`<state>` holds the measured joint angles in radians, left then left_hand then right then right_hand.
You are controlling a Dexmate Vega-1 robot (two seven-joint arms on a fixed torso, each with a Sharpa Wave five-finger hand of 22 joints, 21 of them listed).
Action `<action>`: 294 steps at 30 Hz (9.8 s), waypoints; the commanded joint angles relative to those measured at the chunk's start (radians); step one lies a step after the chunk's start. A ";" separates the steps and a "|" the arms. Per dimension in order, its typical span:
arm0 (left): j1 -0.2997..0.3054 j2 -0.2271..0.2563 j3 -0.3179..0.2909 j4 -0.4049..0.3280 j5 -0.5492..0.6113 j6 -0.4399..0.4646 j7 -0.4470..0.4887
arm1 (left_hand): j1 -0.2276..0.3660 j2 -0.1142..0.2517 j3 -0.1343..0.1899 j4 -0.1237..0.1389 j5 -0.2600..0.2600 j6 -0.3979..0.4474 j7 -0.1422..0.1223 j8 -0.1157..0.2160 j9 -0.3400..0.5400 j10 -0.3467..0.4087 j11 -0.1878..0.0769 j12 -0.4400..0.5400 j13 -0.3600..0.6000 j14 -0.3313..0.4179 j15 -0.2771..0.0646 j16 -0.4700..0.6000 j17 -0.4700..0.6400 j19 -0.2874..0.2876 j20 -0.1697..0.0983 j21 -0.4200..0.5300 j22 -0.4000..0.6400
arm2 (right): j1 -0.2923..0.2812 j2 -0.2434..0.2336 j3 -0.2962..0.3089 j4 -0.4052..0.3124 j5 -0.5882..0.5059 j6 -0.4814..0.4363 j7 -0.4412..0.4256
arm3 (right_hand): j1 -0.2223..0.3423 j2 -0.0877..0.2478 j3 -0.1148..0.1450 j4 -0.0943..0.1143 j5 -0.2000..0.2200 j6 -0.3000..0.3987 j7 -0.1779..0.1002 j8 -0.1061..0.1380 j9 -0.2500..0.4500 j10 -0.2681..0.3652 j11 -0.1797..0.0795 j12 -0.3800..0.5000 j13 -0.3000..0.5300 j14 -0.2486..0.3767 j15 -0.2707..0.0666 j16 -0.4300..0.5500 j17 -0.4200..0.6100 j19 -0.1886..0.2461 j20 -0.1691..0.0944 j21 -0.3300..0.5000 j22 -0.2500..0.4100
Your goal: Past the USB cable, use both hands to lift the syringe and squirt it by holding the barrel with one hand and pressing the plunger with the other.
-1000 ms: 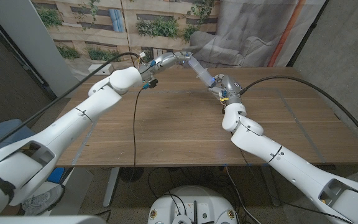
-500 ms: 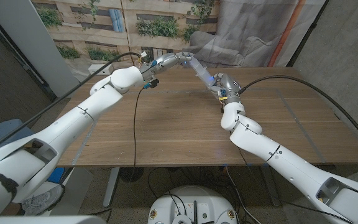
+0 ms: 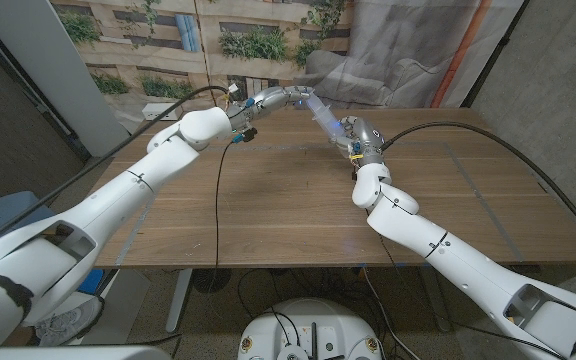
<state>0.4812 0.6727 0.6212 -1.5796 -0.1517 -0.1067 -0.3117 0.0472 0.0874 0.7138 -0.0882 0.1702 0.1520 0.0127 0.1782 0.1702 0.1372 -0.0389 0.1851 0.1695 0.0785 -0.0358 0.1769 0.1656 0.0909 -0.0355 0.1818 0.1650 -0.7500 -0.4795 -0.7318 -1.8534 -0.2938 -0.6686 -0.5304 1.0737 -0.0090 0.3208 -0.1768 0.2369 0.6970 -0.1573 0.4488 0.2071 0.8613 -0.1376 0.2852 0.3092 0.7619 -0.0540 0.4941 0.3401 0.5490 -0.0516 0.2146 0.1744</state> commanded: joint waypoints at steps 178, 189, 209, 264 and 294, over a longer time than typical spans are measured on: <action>0.455 -0.185 -0.255 0.110 -0.401 -0.099 0.555 | 0.007 0.067 0.001 -0.015 0.004 0.005 -0.011 0.001 0.004 -0.019 0.007 0.001 0.004 -0.013 -0.022 -0.001 0.002 0.006 -0.046 0.008 0.005 | 0.260 -0.146 -0.301 0.143 -0.520 -0.055 0.811 | 0.068 0.121 -0.062 0.022 0.010 0.034 -0.058 -0.059 0.011 0.034 -0.060 -0.043 0.054 -0.011 -0.178 -0.069 0.046 -0.007 -0.097 0.000 0.005; 0.437 -0.191 -0.238 0.134 -0.411 -0.087 0.533 | 0.006 0.066 0.002 -0.015 0.004 0.004 -0.011 0.001 0.004 -0.021 0.009 0.001 0.004 -0.014 -0.022 -0.002 0.002 0.006 -0.047 0.008 0.005 | 0.268 -0.129 -0.310 0.173 -0.541 -0.052 0.829 | 0.053 0.112 -0.070 0.025 0.007 0.008 -0.056 -0.072 0.012 0.013 -0.044 -0.051 0.060 -0.022 -0.172 -0.077 0.046 -0.005 -0.095 0.001 0.005; 0.428 -0.215 -0.235 0.161 -0.425 -0.098 0.537 | 0.002 0.069 0.005 -0.010 0.005 0.005 -0.010 0.002 0.004 -0.018 0.007 0.003 0.004 -0.011 -0.020 0.000 0.003 0.008 -0.045 0.008 0.005 | 0.272 -0.135 -0.308 0.146 -0.561 -0.059 0.886 | -0.014 0.051 -0.131 0.031 -0.005 -0.152 -0.048 -0.148 0.014 -0.141 -0.011 -0.092 0.072 -0.161 -0.155 -0.107 0.077 -0.036 -0.047 -0.010 0.004; 0.392 -0.166 -0.227 0.205 -0.410 -0.147 0.426 | -0.003 0.070 0.013 0.000 0.006 0.009 -0.008 0.003 0.004 -0.013 0.010 0.004 0.004 -0.008 -0.017 -0.001 0.002 0.011 -0.047 0.009 0.005 | 0.195 -0.229 -0.076 0.048 -0.253 0.182 0.865 | -0.380 0.017 -0.218 0.096 -0.027 -0.686 0.061 -0.263 -0.006 -0.734 0.138 -0.108 0.041 -0.724 0.117 -0.307 0.063 -0.390 0.121 -0.037 0.000; 0.400 -0.207 -0.251 0.281 -0.419 -0.271 0.411 | 0.002 0.078 0.010 -0.001 0.005 0.004 -0.008 0.001 0.004 -0.027 0.015 0.000 0.004 -0.022 -0.011 -0.003 0.002 0.007 -0.046 0.007 0.005 | -0.107 -0.218 0.249 0.102 0.310 0.466 0.354 | -0.480 0.057 -0.224 0.127 -0.032 -0.635 0.083 -0.247 -0.020 -0.726 0.122 -0.091 -0.010 -0.737 0.048 -0.292 0.032 -0.345 0.050 -0.018 -0.005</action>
<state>0.8902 0.4844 0.3732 -1.3402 -0.5590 -0.3331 0.1269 0.0487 0.0888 0.7207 -0.0895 0.1702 0.1554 0.0018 0.1786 0.1721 0.1137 -0.0231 0.1849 0.1723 0.0624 -0.0379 0.1770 0.1652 0.0945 -0.0391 0.1818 0.1650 -0.7781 -0.7114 -0.5703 -1.7981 -0.1418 -0.3289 -0.0367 0.6027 0.0424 0.0961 -0.0559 0.2012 0.0547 -0.0686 0.1973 0.1857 0.1220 -0.0161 0.1888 0.3015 0.0219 0.0063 0.1963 0.3715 0.1971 0.0067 0.1898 0.1675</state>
